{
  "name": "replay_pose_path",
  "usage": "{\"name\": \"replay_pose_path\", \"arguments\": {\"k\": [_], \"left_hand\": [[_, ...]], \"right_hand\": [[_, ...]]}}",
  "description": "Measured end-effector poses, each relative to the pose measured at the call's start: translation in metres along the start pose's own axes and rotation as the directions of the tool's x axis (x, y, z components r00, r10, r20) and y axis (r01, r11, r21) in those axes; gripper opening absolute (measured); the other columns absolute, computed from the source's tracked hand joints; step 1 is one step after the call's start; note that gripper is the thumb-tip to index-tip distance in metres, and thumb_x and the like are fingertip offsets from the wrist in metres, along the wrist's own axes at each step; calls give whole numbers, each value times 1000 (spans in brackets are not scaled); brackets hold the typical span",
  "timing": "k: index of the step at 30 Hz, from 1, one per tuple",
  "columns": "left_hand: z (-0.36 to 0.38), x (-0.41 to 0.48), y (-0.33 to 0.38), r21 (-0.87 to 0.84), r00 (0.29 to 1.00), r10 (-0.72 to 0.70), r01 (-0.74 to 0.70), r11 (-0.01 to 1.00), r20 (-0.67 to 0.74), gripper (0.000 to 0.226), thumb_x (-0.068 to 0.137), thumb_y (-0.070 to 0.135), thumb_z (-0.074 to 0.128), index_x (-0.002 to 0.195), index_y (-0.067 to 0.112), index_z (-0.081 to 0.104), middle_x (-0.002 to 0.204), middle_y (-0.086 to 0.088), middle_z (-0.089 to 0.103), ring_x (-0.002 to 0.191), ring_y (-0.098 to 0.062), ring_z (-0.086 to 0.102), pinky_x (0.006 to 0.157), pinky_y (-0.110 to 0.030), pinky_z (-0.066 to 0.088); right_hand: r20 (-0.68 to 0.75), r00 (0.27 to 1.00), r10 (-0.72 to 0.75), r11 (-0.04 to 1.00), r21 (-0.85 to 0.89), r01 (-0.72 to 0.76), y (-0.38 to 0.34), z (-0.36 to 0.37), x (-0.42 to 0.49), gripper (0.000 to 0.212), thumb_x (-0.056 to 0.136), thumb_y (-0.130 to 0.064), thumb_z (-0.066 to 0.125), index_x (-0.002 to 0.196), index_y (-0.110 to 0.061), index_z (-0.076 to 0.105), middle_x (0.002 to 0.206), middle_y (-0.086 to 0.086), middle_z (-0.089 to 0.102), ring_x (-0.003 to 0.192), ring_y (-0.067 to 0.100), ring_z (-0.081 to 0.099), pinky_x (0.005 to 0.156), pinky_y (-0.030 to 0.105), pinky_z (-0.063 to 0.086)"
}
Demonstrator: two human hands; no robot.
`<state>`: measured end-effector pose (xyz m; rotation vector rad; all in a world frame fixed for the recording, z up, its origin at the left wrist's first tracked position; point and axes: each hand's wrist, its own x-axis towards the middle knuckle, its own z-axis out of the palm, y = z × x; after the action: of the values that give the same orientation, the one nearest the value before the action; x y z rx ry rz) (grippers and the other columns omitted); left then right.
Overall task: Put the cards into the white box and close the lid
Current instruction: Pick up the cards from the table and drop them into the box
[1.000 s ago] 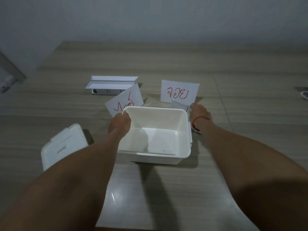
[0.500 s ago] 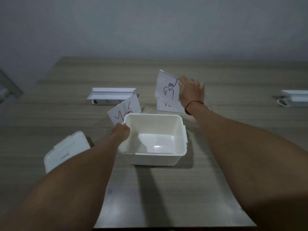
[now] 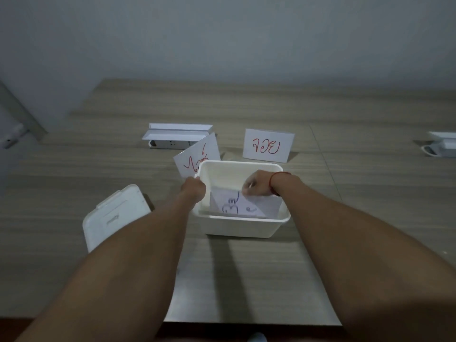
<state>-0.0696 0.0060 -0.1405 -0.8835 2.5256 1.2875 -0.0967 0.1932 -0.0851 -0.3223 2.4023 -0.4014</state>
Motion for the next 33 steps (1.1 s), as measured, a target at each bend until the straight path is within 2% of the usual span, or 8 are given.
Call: {"name": "replay_pose_path", "arguments": {"k": [2, 4, 6, 9, 15, 22, 29, 33], "left_hand": [[1, 3, -2, -10, 1000, -9, 9, 1000, -1, 47, 102, 20, 29, 138, -6, 46, 138, -23, 52, 125, -36, 51, 90, -34, 42], [0, 5, -3, -25, 1000, -26, 26, 999, -17, 47, 99, 18, 33, 136, -6, 48, 135, -23, 54, 121, -36, 54, 82, -33, 41], [-4, 9, 0, -13, 997, -36, 35, 999, -69, 45, 97, 17, 36, 131, -8, 52, 131, -25, 58, 118, -38, 56, 81, -34, 43], [-11, 15, 12, 65, 983, 11, 1, 998, -182, 46, 99, 24, 36, 122, -9, 58, 125, -26, 62, 114, -39, 60, 79, -33, 44], [-30, 39, 28, 295, 935, 159, -62, 953, -317, 44, 95, 34, 42, 107, -2, 66, 111, -20, 67, 106, -37, 63, 81, -36, 49], [-22, 89, 41, 510, 910, 280, -92, 855, -305, 41, 95, 33, 46, 113, -1, 62, 119, -20, 64, 116, -35, 56, 95, -41, 45], [-14, 132, 50, 578, 949, 286, -160, 801, -135, 28, 95, 29, 52, 115, 10, 59, 115, -13, 68, 111, -32, 63, 99, -40, 41], [-6, 141, 49, 546, 977, 200, -127, 828, -75, 26, 92, 14, 56, 116, 7, 58, 118, -16, 67, 111, -34, 63, 95, -41, 47]], "right_hand": [[208, 977, 46, 993, 99, -68, -3, 3, -3, 31, 94, -26, 52, 120, -14, 64, 104, -4, 65, 97, 17, 63, 90, 32, 48], [208, 977, 43, 992, 105, -66, -5, 0, 0, 33, 93, -23, 53, 121, -9, 62, 101, -2, 67, 95, 16, 64, 88, 31, 50], [32, 999, 21, 995, 99, -24, -5, -8, 7, 31, 89, -21, 57, 113, -5, 69, 101, 7, 70, 91, 19, 63, 80, 31, 53], [-269, 963, 19, 991, 134, 18, 0, -18, 25, 23, 82, -24, 66, 97, -9, 74, 106, 10, 72, 100, 24, 67, 92, 36, 55], [-447, 893, 54, 998, 57, -32, 5, -17, 51, 43, 86, -28, 65, 126, -17, 56, 135, 9, 53, 126, 29, 49, 107, 40, 39], [-341, 939, 33, 999, -26, -45, 11, -8, 84, 43, 90, -49, 50, 121, -22, 58, 128, 4, 62, 123, 26, 53, 103, 40, 32], [-263, 958, 112, 991, -36, -125, 7, -18, 100, 49, 75, -40, 74, 116, -15, 63, 117, 10, 66, 107, 30, 63, 85, 33, 46], [-298, 946, 131, 984, -79, -161, 6, -17, 104, 53, 72, -40, 77, 117, -18, 61, 118, 8, 66, 109, 29, 63, 90, 34, 46]]}}
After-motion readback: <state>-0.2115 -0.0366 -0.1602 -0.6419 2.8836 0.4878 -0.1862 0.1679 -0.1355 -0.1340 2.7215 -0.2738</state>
